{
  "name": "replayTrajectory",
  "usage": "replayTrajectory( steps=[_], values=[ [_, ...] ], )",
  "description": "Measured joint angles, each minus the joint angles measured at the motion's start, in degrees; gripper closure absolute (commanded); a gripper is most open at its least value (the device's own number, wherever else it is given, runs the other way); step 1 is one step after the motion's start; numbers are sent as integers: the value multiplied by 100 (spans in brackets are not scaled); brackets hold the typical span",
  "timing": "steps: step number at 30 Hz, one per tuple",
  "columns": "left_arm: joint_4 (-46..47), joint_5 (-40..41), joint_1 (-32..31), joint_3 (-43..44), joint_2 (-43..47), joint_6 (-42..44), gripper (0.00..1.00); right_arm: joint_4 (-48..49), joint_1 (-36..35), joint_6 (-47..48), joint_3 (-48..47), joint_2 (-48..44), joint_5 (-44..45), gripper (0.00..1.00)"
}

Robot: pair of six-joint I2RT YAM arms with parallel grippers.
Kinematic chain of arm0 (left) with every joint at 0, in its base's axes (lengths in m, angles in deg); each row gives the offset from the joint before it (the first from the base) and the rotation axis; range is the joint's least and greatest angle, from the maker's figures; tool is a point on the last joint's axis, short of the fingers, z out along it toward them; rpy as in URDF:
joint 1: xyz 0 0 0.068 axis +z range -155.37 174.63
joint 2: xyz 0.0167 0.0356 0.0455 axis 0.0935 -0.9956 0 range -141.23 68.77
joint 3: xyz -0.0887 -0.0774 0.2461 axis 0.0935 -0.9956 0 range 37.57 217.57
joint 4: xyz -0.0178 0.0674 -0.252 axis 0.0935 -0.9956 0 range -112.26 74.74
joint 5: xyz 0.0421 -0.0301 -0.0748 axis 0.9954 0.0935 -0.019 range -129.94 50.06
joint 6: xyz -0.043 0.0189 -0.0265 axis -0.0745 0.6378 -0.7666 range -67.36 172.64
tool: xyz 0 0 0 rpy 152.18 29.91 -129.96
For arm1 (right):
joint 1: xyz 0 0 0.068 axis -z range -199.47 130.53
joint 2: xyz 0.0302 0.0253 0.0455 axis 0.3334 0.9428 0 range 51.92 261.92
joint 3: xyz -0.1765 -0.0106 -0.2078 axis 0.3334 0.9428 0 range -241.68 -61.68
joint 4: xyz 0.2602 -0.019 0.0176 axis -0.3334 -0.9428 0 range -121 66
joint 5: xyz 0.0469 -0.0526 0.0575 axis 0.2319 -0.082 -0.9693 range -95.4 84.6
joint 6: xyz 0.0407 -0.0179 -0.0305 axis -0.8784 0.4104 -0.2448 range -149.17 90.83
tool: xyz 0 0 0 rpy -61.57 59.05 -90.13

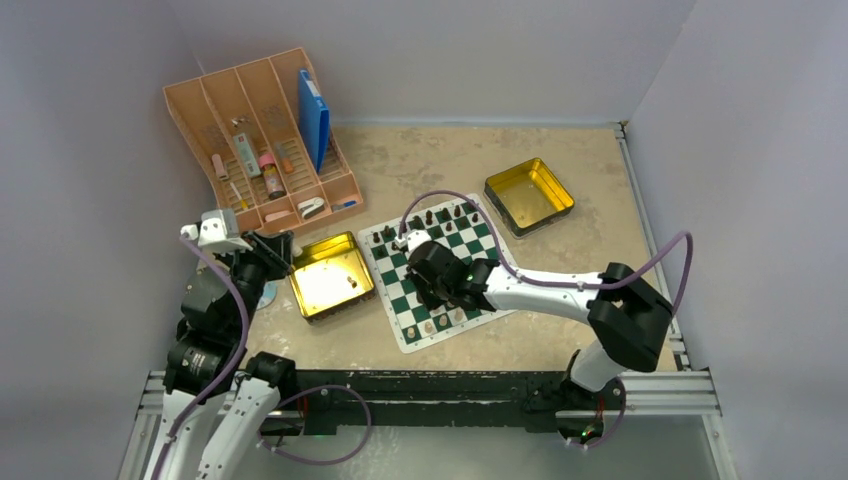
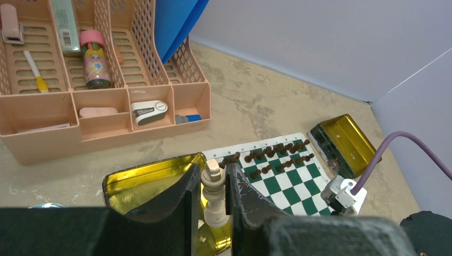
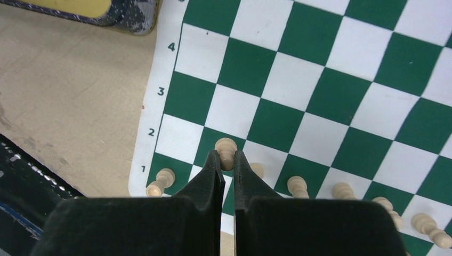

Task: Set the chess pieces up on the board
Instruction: Place the chess piece on the chessboard.

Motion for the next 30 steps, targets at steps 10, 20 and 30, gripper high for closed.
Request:
replayTrajectory(
  steps=[10,20,30],
  values=[
    [-44,20,0,-212,-127,-164,100,-92,-24,-2,-11,254,-212,100],
    [-46,20,0,-212,-162,-186,100,-98,-24,-2,-11,529,-391,100],
    [-46,20,0,-212,-179,-188,100,-52,-26,17,-63,654,-389,96]
  ],
)
